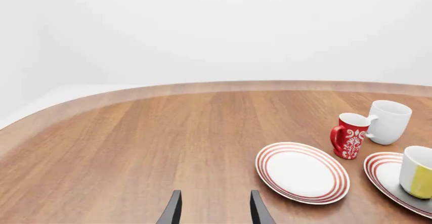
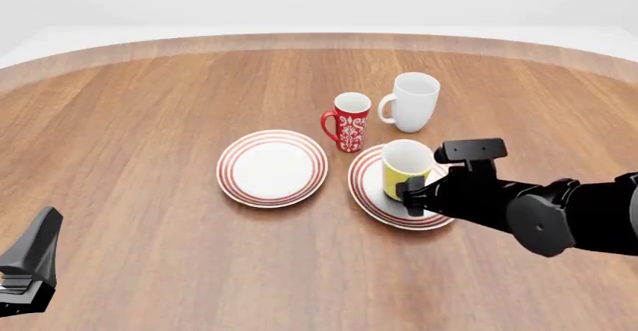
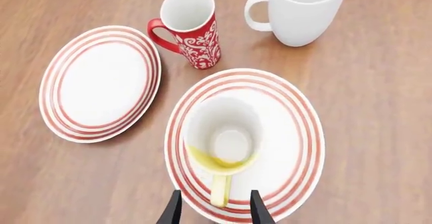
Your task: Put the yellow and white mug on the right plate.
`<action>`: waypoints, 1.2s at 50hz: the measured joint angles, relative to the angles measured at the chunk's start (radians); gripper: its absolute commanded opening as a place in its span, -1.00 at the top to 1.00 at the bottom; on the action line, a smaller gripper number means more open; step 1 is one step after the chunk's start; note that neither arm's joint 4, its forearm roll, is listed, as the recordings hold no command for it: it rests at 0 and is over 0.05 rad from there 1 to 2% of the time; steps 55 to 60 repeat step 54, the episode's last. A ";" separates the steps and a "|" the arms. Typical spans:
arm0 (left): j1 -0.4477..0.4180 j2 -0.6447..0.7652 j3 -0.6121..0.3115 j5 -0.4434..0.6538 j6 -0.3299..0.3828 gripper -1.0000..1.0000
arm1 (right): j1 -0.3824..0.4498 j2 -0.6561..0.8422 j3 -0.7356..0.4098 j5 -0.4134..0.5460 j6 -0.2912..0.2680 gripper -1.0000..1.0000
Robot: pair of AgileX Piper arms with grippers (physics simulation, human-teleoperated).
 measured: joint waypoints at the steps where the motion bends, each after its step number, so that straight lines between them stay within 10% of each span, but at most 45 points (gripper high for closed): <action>1: 0.000 0.000 0.000 0.000 0.000 -1.00 | 0.001 -0.002 0.001 0.001 0.001 -1.00; 60: 0.000 0.000 0.000 0.000 0.000 -1.00 | 0.091 -0.591 0.105 0.376 0.027 -1.00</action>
